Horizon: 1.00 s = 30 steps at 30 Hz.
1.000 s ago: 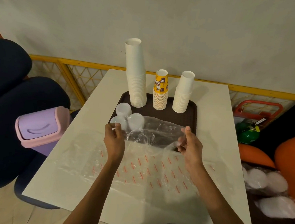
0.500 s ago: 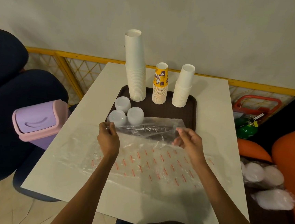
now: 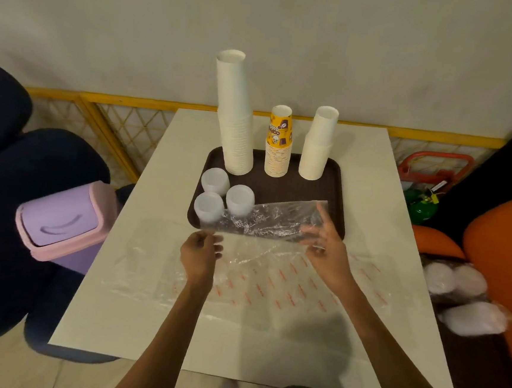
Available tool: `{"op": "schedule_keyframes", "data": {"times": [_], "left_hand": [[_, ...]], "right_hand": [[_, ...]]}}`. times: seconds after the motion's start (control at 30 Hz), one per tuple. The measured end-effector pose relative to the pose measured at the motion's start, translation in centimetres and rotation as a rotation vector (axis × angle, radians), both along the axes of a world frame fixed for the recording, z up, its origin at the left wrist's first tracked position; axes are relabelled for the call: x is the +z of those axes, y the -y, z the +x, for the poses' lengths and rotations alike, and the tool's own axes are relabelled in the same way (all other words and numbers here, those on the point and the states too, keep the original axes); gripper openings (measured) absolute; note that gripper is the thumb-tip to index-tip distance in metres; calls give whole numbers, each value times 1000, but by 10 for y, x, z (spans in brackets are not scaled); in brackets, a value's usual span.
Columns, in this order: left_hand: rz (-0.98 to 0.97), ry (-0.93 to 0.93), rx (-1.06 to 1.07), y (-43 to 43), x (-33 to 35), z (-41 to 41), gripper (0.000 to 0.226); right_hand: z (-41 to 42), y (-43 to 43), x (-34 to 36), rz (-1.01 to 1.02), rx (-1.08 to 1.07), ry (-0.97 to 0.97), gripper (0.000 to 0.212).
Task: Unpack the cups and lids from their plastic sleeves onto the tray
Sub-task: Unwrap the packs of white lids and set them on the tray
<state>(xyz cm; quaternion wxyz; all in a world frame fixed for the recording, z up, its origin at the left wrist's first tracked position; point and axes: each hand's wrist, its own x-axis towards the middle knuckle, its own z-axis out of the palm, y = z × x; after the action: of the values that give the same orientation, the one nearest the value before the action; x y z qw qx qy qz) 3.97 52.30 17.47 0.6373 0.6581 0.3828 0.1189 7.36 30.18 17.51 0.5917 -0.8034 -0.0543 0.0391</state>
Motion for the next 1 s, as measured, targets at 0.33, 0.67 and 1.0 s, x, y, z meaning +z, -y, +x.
{"op": "schedule_keyframes", "data": {"times": [0.33,0.67,1.0], "left_hand": [[-40,22,34,-28,16,-7,22],[305,156,88,-34,22,-20,10],[423,86,-9,-63,6,-25,15]], "right_hand": [[-17,-37,5,51,-430,162,34],[-30,-56,-2,-255,-621,160,21],[-32,-61,22,346,-384,-112,18]]}}
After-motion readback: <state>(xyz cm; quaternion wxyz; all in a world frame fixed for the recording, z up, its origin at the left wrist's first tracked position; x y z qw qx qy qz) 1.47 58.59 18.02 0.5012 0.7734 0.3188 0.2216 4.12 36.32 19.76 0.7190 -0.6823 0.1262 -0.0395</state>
